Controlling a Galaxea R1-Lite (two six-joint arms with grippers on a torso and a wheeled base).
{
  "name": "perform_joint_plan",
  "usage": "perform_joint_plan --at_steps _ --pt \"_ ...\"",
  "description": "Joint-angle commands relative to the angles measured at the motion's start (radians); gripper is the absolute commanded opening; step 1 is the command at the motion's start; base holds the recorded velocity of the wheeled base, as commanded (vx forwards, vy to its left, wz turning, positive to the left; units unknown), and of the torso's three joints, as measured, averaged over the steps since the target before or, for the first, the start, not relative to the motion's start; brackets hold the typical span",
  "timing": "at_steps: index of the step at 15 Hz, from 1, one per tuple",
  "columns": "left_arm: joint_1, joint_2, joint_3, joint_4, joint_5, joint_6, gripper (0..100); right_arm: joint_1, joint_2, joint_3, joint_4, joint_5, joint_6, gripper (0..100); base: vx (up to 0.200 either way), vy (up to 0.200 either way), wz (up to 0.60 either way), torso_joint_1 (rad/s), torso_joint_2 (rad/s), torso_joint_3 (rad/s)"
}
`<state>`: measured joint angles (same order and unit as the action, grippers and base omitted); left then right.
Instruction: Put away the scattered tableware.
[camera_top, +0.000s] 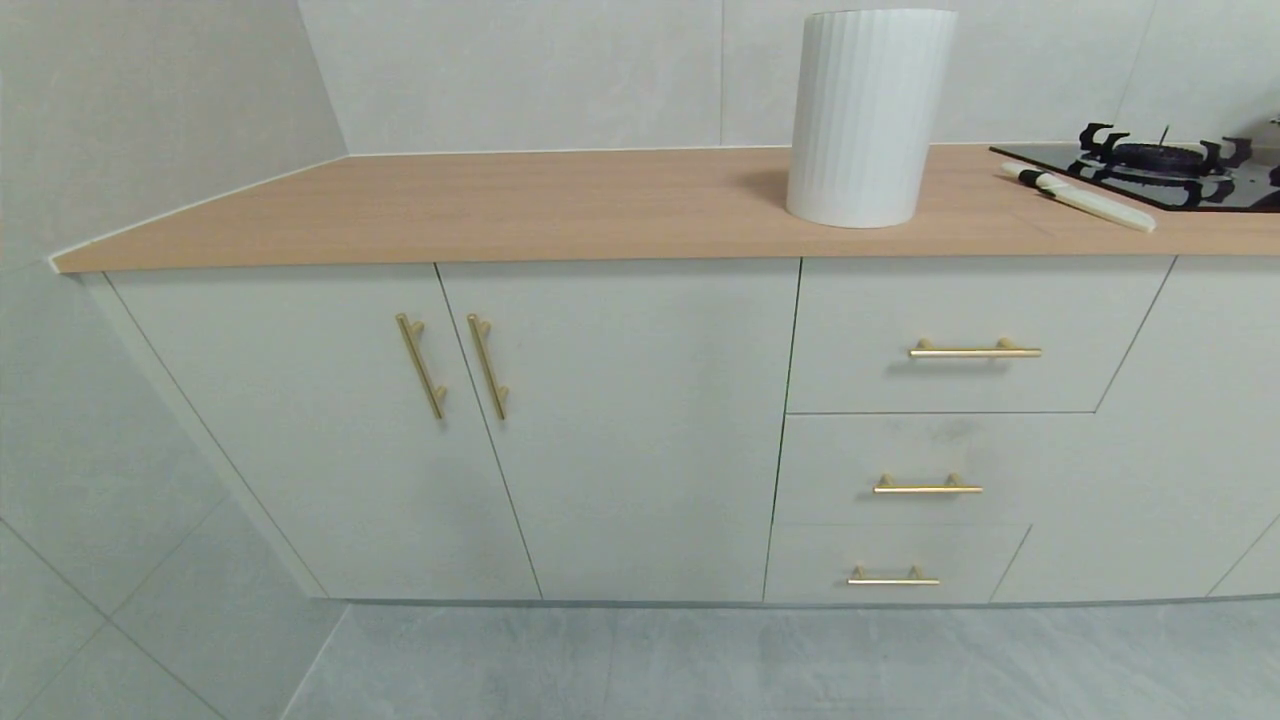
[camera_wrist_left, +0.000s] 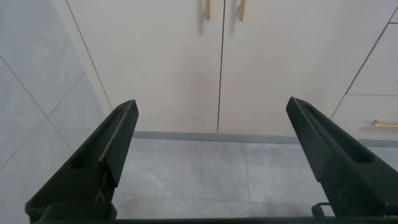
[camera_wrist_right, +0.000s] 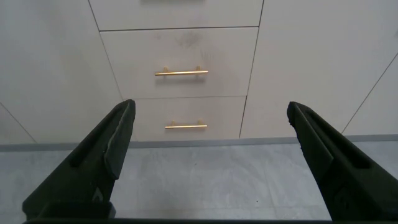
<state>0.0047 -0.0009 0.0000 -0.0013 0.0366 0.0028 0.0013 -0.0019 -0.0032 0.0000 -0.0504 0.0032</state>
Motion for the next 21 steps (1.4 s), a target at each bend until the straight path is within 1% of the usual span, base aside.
perform_joint_plan --at_steps 1,5,8,11,21 --pt "0.001 0.001 0.0 0.0 0.0 0.0 100 0.0 0.002 0.0 0.0 0.0 0.0 100 0.2 0.0 0.0 0.002 -0.01 0.002" --pt "0.001 0.001 0.0 -0.002 0.0 -0.001 100 0.0 0.002 0.0 0.0 0.0 0.0 100 0.2 0.0 0.0 0.005 0.0 0.001" --pt "0.0 0.001 0.0 0.0 0.0 -0.003 100 0.0 0.002 0.0 0.0 0.0 0.0 100 0.0 0.0 0.0 0.0 0.0 0.0" --pt "0.0 0.001 0.0 -0.002 0.0 -0.004 100 0.0 0.002 0.0 0.0 0.0 0.0 100 0.0 0.0 -0.6 0.009 0.0 0.004" --pt "0.001 0.001 0.0 0.0 0.0 -0.006 100 0.0 0.002 0.0 0.0 0.001 0.0 100 0.0 0.0 0.0 0.0 0.0 0.0"
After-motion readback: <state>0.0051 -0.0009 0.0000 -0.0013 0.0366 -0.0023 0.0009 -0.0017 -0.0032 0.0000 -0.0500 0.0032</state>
